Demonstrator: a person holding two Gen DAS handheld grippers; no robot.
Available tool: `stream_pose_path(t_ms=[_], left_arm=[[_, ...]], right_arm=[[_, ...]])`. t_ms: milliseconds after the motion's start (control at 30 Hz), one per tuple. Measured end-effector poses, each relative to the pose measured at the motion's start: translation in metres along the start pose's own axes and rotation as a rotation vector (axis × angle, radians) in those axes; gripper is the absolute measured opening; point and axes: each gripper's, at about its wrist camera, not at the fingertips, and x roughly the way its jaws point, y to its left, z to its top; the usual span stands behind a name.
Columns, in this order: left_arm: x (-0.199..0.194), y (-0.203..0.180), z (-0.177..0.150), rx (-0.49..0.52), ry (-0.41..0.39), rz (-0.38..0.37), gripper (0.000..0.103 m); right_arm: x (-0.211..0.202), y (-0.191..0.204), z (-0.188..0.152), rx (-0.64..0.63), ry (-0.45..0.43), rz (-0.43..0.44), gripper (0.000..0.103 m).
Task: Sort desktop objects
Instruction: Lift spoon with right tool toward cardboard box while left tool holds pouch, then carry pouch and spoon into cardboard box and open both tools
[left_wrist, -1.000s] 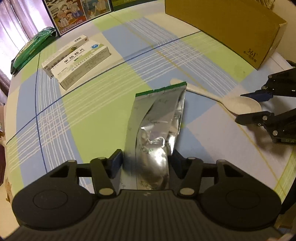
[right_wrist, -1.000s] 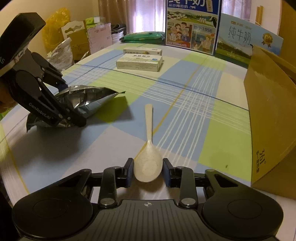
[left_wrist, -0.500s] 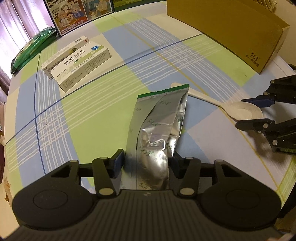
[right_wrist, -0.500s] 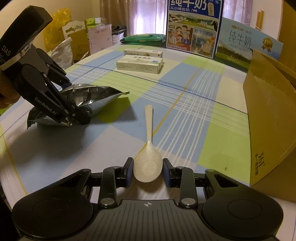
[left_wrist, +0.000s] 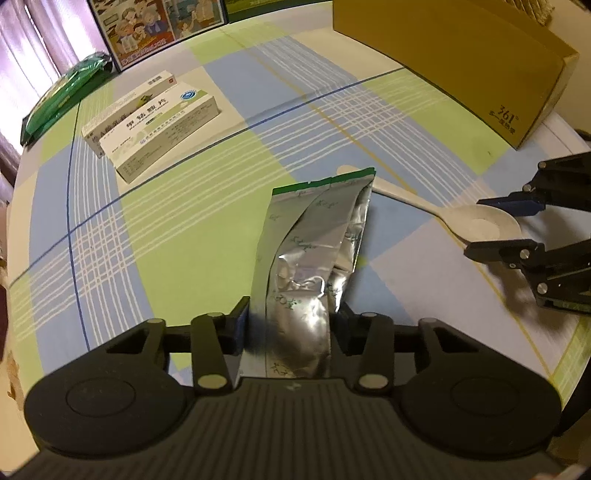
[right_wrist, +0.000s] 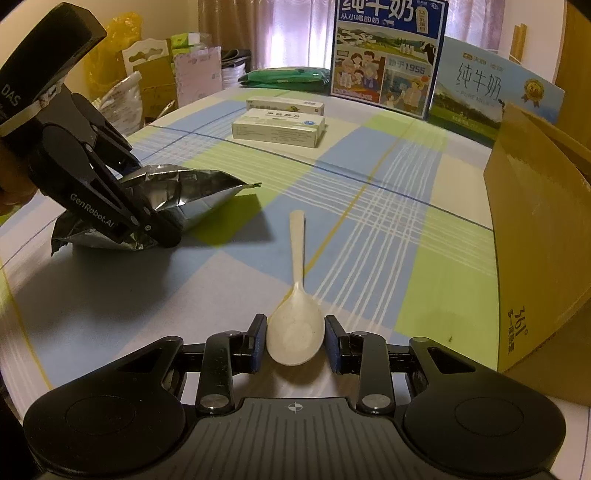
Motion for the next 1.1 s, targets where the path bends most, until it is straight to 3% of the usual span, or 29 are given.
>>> stream_pose_path(t_ms=[267,500,1100], left_arm=[[-0.007,-0.009,0.008,-0.004,-0.016,-0.029,0.036],[-0.021,-0.014,0.026,-0.040,-0.059,-0.007,0.036],[-0.068,-0.064,0.106,-0.092,-0.284,-0.034,0.036]], right_arm=[[-0.007,-0.002,0.004,0.017,-0.041,-0.031,0.030],[-0.021,-0.011,0.016,0.065,-0.108,-0.074,0.029],[-0.107,-0.081,0.056,0.204,-0.326,-0.306,0.030]])
